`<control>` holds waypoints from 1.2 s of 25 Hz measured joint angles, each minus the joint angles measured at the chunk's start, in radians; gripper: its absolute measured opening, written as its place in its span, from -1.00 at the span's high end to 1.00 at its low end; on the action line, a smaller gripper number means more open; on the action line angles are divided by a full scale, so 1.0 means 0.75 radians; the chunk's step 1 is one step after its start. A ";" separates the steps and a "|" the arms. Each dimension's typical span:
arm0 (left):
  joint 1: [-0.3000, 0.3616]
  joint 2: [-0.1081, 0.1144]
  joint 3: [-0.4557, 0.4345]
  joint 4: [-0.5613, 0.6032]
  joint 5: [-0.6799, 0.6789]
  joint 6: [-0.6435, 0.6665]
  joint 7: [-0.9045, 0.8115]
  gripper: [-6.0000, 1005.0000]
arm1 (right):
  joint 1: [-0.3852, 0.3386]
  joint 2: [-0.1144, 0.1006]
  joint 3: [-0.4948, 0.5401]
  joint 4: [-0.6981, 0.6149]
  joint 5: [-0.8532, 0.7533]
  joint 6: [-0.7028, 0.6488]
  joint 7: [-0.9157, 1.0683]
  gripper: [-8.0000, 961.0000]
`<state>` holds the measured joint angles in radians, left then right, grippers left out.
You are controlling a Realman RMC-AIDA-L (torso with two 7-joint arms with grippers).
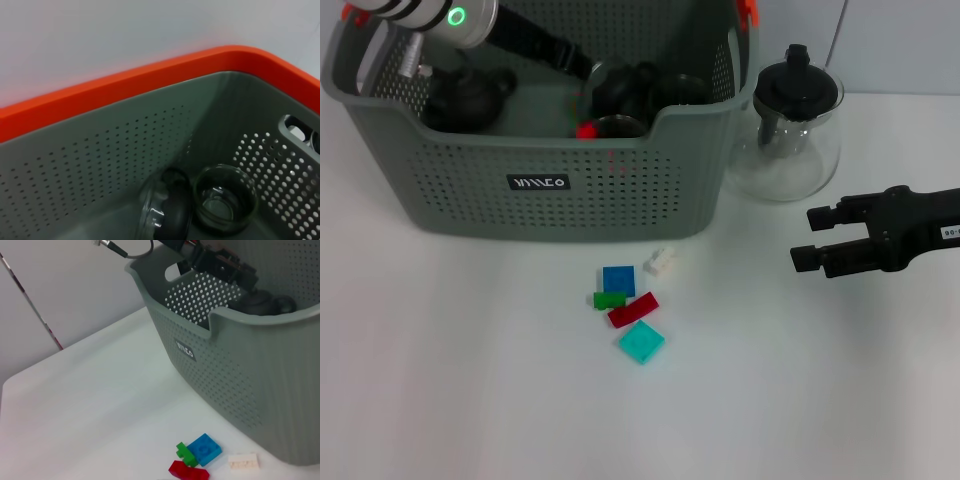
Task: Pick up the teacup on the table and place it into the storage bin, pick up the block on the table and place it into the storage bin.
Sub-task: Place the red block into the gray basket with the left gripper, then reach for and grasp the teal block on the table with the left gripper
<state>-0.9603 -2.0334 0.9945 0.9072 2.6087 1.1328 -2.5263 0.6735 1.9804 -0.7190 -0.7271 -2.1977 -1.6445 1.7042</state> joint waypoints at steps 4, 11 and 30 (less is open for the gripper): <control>0.000 -0.004 -0.003 0.016 -0.005 0.010 -0.001 0.19 | 0.000 0.000 -0.003 -0.002 -0.002 0.000 0.000 -0.74; 0.077 -0.025 -0.031 0.278 -0.183 0.206 0.022 -0.36 | -0.002 -0.001 0.002 -0.007 -0.005 0.001 -0.012 -0.74; 0.465 -0.182 0.182 0.753 -0.438 1.104 0.533 -0.61 | -0.015 -0.001 0.014 -0.004 0.001 0.027 -0.022 -0.75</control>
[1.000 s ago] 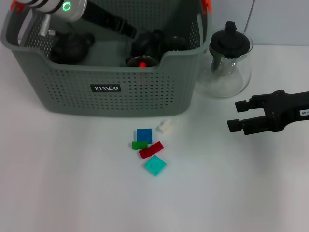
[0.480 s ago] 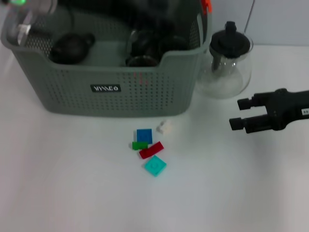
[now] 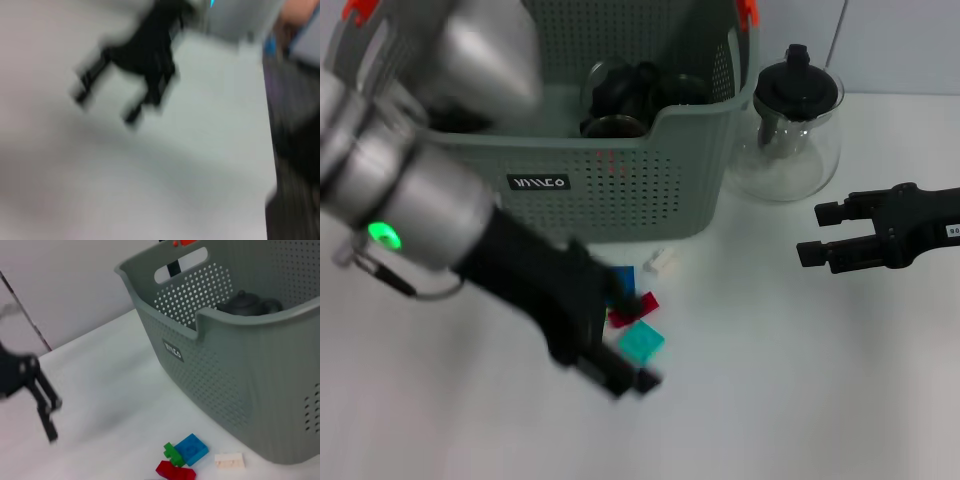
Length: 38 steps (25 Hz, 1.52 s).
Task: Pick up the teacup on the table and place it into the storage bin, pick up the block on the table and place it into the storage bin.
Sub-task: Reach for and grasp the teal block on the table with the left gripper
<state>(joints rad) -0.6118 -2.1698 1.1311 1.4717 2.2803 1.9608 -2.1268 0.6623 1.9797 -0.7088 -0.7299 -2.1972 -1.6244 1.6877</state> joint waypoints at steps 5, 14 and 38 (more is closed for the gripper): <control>-0.029 -0.003 0.233 -0.079 0.161 -0.116 0.151 -0.60 | -0.004 0.001 -0.005 0.005 -0.005 0.002 -0.001 -0.75; -0.147 -0.004 0.740 -0.233 0.494 -0.514 0.320 -0.58 | -0.009 0.004 -0.002 0.051 -0.005 0.001 0.013 -0.74; -0.379 -0.007 0.972 -0.513 0.455 -0.763 0.559 -0.48 | -0.016 0.042 0.000 0.057 -0.001 0.022 0.017 -0.74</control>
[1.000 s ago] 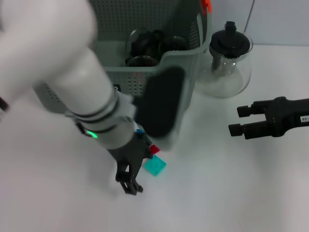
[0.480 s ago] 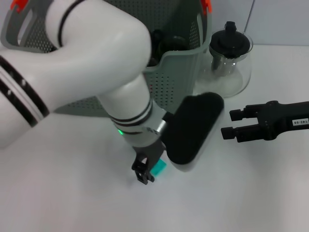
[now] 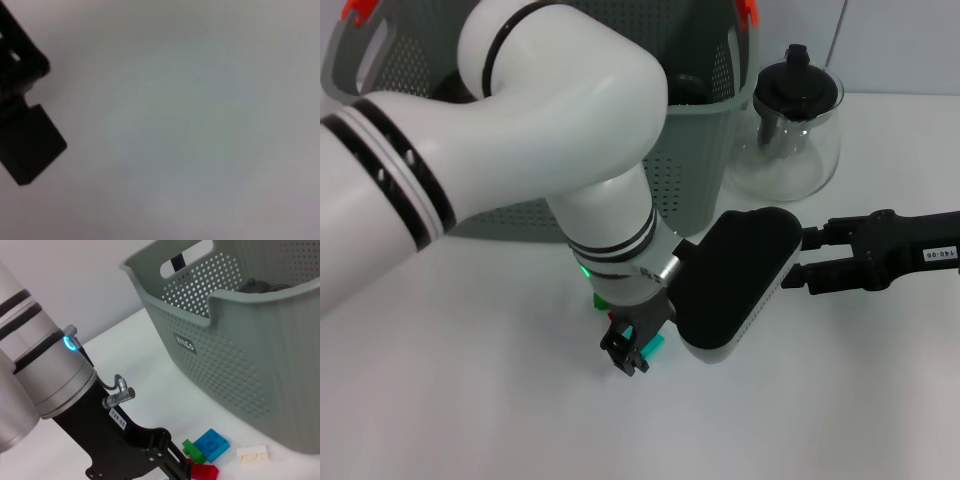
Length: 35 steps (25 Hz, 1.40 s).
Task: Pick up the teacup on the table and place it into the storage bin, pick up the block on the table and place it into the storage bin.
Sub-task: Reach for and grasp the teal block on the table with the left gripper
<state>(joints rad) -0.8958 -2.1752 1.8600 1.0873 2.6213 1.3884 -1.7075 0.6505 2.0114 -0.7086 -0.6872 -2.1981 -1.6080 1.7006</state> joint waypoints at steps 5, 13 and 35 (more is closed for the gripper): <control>-0.027 0.000 0.012 -0.056 0.000 -0.028 0.013 -0.35 | 0.000 0.011 0.000 0.000 0.000 0.006 -0.007 -0.75; -0.048 0.000 0.021 -0.123 0.008 -0.059 0.027 -0.26 | -0.002 0.014 0.000 0.000 0.000 0.009 -0.009 -0.75; -0.073 -0.001 0.012 -0.210 0.003 -0.082 0.052 0.08 | -0.007 0.014 0.000 0.002 0.000 0.017 -0.008 -0.74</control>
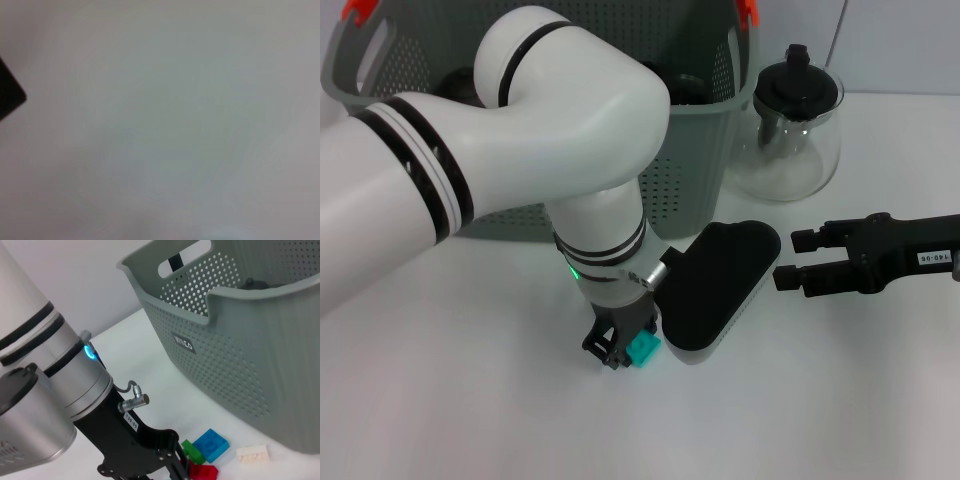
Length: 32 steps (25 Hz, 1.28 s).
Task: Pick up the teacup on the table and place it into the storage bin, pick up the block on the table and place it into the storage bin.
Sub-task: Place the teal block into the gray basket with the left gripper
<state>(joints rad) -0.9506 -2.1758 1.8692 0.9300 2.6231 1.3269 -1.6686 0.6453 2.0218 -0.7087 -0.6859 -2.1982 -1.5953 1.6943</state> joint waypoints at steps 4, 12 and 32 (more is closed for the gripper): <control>0.005 -0.001 -0.003 0.016 0.000 0.014 -0.022 0.13 | 0.001 0.000 0.000 0.000 0.000 0.000 -0.001 -0.74; 0.072 -0.001 -0.341 0.261 -0.137 0.430 -0.168 0.16 | -0.003 -0.008 0.000 0.000 -0.001 -0.007 -0.001 -0.75; 0.102 0.201 -1.343 0.226 -0.389 -0.039 -0.852 0.07 | -0.004 -0.013 -0.008 0.000 -0.005 -0.002 -0.019 -0.74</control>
<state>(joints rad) -0.8740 -2.0253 0.8621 1.0992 2.3317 1.2979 -2.3077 0.6421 2.0120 -0.7145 -0.6858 -2.2022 -1.5970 1.6797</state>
